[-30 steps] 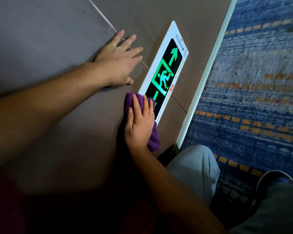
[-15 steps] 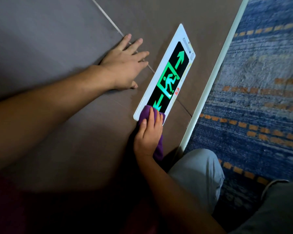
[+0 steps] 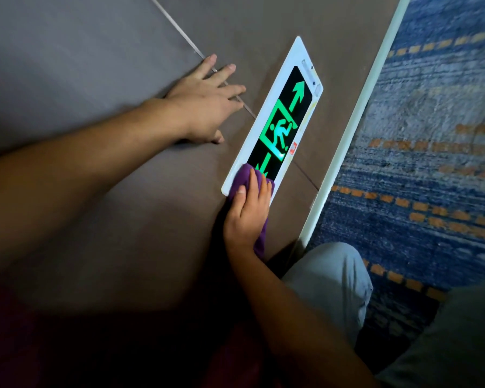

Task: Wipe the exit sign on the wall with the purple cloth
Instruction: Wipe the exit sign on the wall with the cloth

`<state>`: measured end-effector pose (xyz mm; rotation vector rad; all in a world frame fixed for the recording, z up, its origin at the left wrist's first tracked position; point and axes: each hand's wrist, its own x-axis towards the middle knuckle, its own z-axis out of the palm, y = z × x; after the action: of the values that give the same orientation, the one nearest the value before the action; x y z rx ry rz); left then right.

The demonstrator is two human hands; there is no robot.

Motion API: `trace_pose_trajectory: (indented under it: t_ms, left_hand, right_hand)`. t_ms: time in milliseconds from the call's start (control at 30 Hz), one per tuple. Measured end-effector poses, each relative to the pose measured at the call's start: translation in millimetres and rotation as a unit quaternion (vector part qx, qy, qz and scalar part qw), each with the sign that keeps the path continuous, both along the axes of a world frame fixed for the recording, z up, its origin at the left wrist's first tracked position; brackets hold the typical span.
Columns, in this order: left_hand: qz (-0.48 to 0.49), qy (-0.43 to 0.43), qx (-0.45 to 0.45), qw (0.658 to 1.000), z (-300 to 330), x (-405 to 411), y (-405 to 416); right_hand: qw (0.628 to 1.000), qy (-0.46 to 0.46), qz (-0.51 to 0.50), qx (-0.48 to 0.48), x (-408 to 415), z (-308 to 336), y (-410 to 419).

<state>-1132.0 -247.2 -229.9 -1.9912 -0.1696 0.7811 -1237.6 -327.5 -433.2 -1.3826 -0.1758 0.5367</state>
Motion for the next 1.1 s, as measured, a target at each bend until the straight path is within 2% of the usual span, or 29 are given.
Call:
trace_pose_trajectory:
  t_ms: [167, 367, 567, 733, 900, 1100]
  left_hand:
    - [0.009, 0.000, 0.011, 1.000, 1, -1, 0]
    - [-0.008, -0.014, -0.008, 1.000, -1, -3, 4]
    - [-0.016, -0.013, -0.015, 1.000, 2, -3, 7]
    - [-0.010, -0.017, -0.020, 1.000, 1, -3, 3]
    - [-0.010, -0.032, -0.031, 0.999, 0, -5, 1]
    - [0.006, -0.036, -0.043, 0.998, 0, -2, 0]
  right_hand:
    - [0.998, 0.058, -0.001, -0.040, -2, -6, 3]
    - [0.998, -0.057, -0.009, 0.030, -4, 44, 11]
    - [0.997, -0.067, -0.016, 0.036, 4, 16, 13]
    - [1.000, 0.018, -0.010, -0.021, 8, -28, 10]
    - [0.996, 0.066, -0.018, -0.061, 10, -14, 13]
    - [0.994, -0.104, -0.019, -0.004, 5, 51, 19]
